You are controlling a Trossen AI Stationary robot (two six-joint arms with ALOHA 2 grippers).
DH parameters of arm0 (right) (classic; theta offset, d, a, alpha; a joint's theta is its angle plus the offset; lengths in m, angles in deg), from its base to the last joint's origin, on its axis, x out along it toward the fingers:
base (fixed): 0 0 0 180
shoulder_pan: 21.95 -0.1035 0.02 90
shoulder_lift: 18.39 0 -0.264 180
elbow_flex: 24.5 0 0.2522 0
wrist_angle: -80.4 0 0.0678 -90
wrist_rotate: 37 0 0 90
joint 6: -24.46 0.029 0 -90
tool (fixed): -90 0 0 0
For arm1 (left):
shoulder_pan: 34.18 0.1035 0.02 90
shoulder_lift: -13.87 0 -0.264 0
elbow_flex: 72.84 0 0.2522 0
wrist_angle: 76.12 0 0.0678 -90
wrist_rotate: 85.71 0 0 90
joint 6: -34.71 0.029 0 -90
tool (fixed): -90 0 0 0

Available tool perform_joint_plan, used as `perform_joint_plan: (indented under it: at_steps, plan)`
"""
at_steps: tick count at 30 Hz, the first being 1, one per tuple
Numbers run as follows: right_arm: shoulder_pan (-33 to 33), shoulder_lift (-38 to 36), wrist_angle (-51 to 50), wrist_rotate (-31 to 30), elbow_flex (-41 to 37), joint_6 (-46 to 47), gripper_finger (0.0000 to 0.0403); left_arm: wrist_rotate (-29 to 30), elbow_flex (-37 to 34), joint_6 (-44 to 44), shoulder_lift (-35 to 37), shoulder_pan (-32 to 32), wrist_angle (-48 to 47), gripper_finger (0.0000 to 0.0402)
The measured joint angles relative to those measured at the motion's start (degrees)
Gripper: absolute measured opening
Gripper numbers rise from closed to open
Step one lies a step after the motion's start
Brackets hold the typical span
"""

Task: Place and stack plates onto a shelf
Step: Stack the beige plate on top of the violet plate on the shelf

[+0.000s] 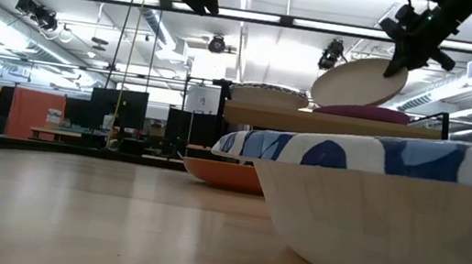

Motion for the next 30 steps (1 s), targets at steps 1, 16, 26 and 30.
perform_joint_plan:
  at_steps: [1,16,26,30]
  plan:
    - [0.7,0.3,-0.2,0.9,0.0,0.0,0.0025,0.0,0.0,0.0,0.0,0.0,0.0,0.0153]
    - [5.6,4.1,-1.0,7.6,0.0,0.0,0.0029,0.0,0.0,0.0,0.0,0.0,0.0,0.0153]
    - [5.6,4.8,-1.1,7.4,0.0,0.0,0.0055,0.0,0.0,0.0,0.0,0.0,0.0,0.0153]
    - [5.6,4.8,-1.1,7.1,0.0,-0.1,0.0061,0.0,0.0,0.0,0.0,0.0,0.0,0.0153]
